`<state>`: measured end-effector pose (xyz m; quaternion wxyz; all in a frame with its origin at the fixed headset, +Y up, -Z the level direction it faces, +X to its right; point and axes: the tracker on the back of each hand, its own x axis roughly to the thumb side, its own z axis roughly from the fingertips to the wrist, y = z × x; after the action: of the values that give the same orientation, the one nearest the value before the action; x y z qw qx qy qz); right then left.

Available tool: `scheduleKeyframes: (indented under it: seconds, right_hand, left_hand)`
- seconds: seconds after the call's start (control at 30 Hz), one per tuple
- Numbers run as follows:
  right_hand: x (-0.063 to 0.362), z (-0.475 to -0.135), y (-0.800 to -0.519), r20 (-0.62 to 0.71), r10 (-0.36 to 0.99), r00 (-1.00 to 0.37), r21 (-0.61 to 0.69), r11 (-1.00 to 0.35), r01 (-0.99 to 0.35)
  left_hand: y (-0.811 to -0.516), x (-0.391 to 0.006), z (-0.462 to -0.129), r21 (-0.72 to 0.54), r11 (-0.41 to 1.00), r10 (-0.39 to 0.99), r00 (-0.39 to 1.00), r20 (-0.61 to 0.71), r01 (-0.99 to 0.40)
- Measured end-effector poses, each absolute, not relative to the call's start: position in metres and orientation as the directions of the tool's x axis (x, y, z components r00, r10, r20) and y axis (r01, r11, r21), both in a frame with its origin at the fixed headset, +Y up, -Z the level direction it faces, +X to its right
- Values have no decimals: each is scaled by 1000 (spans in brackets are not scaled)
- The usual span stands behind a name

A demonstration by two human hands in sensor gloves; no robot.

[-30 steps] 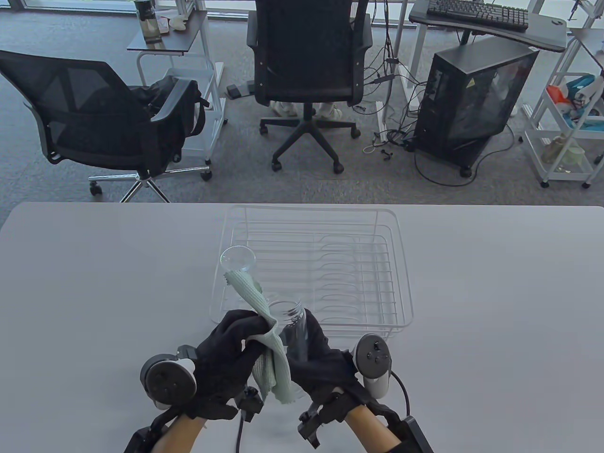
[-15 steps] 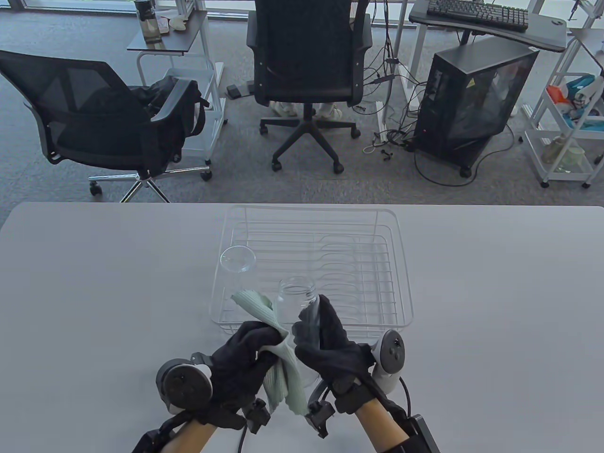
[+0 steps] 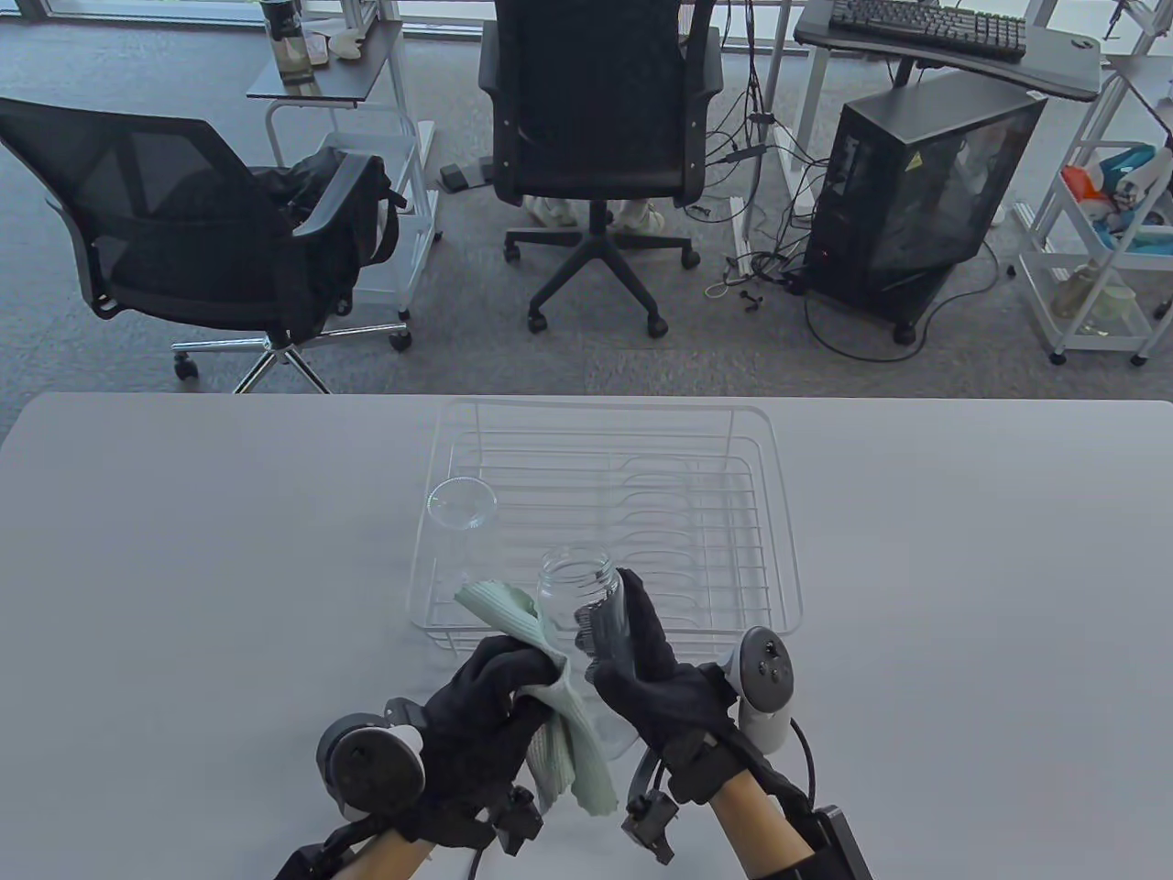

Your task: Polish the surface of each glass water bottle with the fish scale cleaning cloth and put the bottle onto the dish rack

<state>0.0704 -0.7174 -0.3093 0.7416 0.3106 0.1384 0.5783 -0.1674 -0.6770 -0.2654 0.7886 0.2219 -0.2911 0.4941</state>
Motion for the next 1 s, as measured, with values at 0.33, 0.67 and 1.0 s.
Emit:
scheduleKeyframes:
  seconds: [0.33,0.67,1.0]
  right_hand:
    - [62,-307,-730,144,966,214,671,64,-739]
    - [75,-311,-724,294,933,207,415,71,-907]
    - [80,-312,-717,274,940,203,488,45,-871]
  left_hand:
    - [-674,-191,-273,109,355,693,339,636,-929]
    - [-680,-159,-263,90,531,568,432,700,-843]
    - [-685,-153,-261,80,554,547,435,715,-829]
